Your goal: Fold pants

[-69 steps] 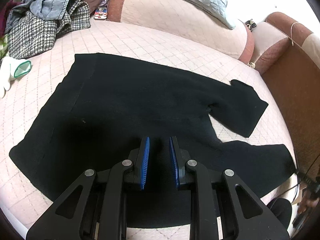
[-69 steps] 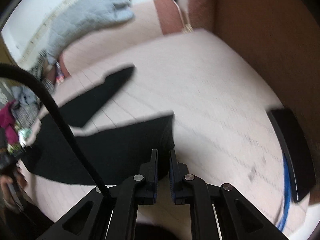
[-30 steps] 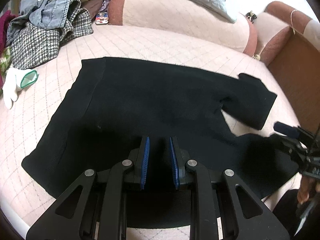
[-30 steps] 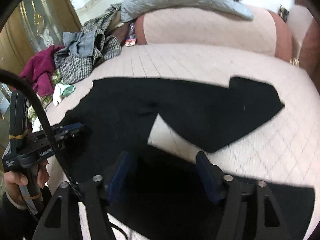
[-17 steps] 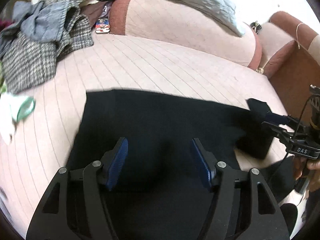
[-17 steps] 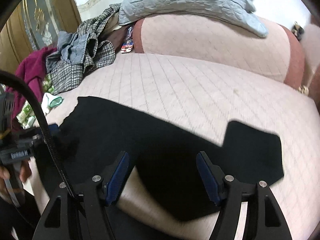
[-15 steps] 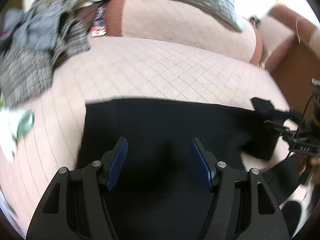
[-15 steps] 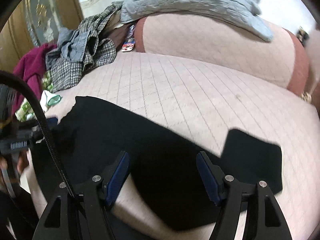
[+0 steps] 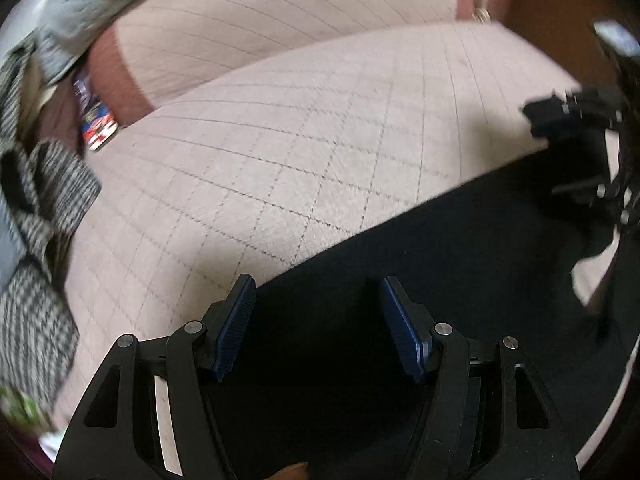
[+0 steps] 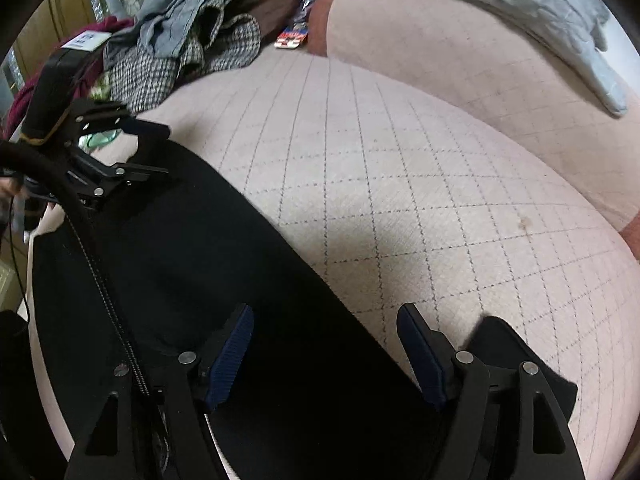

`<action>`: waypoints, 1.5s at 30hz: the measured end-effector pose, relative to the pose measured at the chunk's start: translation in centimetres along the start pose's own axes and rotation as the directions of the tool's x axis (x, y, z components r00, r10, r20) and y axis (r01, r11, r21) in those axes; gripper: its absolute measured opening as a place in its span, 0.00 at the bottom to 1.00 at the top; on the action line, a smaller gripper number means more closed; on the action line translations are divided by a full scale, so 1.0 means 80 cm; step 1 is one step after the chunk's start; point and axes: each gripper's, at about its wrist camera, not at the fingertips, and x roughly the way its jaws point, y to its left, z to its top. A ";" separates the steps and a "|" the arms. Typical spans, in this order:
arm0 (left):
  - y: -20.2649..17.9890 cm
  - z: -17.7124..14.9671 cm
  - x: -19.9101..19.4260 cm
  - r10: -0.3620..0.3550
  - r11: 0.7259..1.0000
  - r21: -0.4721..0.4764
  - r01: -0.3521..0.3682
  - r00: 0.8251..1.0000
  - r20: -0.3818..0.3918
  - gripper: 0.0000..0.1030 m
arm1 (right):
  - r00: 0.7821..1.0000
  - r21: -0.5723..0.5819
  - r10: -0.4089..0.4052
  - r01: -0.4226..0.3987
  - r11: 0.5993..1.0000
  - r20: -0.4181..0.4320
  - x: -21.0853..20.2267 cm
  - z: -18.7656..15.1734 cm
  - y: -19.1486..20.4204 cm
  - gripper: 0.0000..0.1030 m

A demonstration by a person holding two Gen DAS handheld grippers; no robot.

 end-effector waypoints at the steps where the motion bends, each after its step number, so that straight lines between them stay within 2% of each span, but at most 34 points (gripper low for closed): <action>1: -0.001 0.000 0.006 0.002 1.000 0.031 -0.002 1.000 -0.011 0.63 | 1.000 -0.007 0.006 -0.006 1.000 -0.007 0.003 0.000 -0.001 0.70; 5: 0.007 0.003 0.019 -0.040 0.998 0.044 0.040 0.999 -0.016 0.64 | 0.999 -0.032 0.019 -0.020 0.999 -0.036 0.021 0.001 -0.005 0.71; 8: 0.008 0.008 0.027 -0.038 0.998 0.039 0.039 0.999 -0.024 0.78 | 0.999 -0.040 0.024 -0.025 0.999 -0.031 0.029 0.003 -0.007 0.72; 10: 0.009 0.007 0.031 -0.055 0.998 0.031 0.056 0.998 -0.021 0.78 | 0.999 -0.049 0.023 -0.024 0.999 -0.027 0.031 0.005 -0.005 0.71; 11: 0.010 0.006 0.032 -0.063 0.998 0.015 0.063 0.998 -0.024 0.79 | 1.000 -0.048 0.022 -0.023 0.999 -0.022 0.030 0.004 -0.004 0.59; 12: 0.011 0.007 0.033 -0.071 0.997 -0.008 0.070 0.997 -0.025 0.77 | 1.000 -0.051 0.023 -0.023 0.998 -0.007 0.028 0.004 -0.001 0.35; 13: 0.012 0.006 0.033 -0.083 0.996 -0.029 0.083 0.996 -0.017 0.68 | 1.000 -0.055 0.024 -0.024 0.998 0.001 0.027 0.004 0.002 0.25; 14: 0.008 0.004 0.029 -0.095 0.995 -0.032 0.095 0.996 0.003 0.61 | 1.000 -0.054 0.021 -0.020 0.998 0.007 0.025 0.005 0.007 0.10; 16: -0.004 0.001 0.017 -0.097 0.995 -0.021 0.098 0.995 0.032 0.24 | 1.000 -0.075 -0.017 0.019 0.997 0.018 0.021 0.008 0.019 0.06; 18: -0.016 -0.004 0.001 -0.020 1.000 -0.015 0.021 0.998 0.058 0.07 | 0.995 -0.115 -0.073 0.080 0.990 0.063 0.006 0.007 0.038 0.05; 21: -0.021 -0.018 -0.036 -0.013 0.998 -0.065 0.022 0.991 0.134 0.06 | 0.986 -0.115 -0.100 0.116 0.987 0.136 -0.037 0.002 0.054 0.04; 24: -0.034 -0.046 -0.096 0.002 0.996 -0.086 0.020 0.971 0.239 0.06 | 0.968 -0.134 -0.121 0.152 0.979 0.221 -0.091 -0.012 0.082 0.04; 27: -0.061 -0.100 -0.165 0.009 0.993 -0.112 0.029 0.944 0.331 0.06 | 0.950 -0.195 -0.115 0.177 0.965 0.290 -0.140 -0.045 0.130 0.04; 30: -0.074 -0.152 -0.192 -0.017 0.982 -0.169 0.079 0.940 0.341 0.06 | 0.950 -0.239 -0.073 0.150 0.959 0.305 -0.161 -0.096 0.178 0.04; 33: -0.091 -0.212 -0.195 -0.074 0.949 -0.270 0.161 0.950 0.305 0.06 | 0.969 -0.238 0.007 0.054 0.970 0.247 -0.147 -0.157 0.208 0.04; 36: -0.104 -0.252 -0.188 -0.095 0.919 -0.346 0.190 0.957 0.273 0.06 | 0.987 -0.214 0.002 0.032 0.976 0.159 -0.100 -0.197 0.228 0.04; 38: -0.109 -0.269 -0.190 -0.108 0.893 -0.396 0.215 0.956 0.274 0.08 | 0.992 -0.178 0.001 0.021 0.984 0.123 -0.075 -0.205 0.230 0.04; 39: -0.109 -0.279 -0.194 -0.116 0.871 -0.432 0.234 0.952 0.282 0.08 | 0.994 -0.155 -0.006 0.023 0.988 0.109 -0.065 -0.207 0.230 0.04; 42: -0.096 -0.300 -0.210 -0.101 0.816 -0.510 0.272 0.936 0.337 0.09 | 0.994 -0.124 -0.028 0.042 0.991 0.106 -0.060 -0.206 0.226 0.04; 44: -0.082 -0.311 -0.221 -0.052 0.775 -0.574 0.266 0.931 0.360 0.19 | 0.995 -0.108 -0.025 0.036 0.994 0.097 -0.062 -0.209 0.224 0.04; 45: -0.074 -0.314 -0.225 -0.026 0.755 -0.602 0.260 0.929 0.369 0.32 | 0.995 -0.101 -0.025 0.034 0.994 0.096 -0.062 -0.209 0.223 0.04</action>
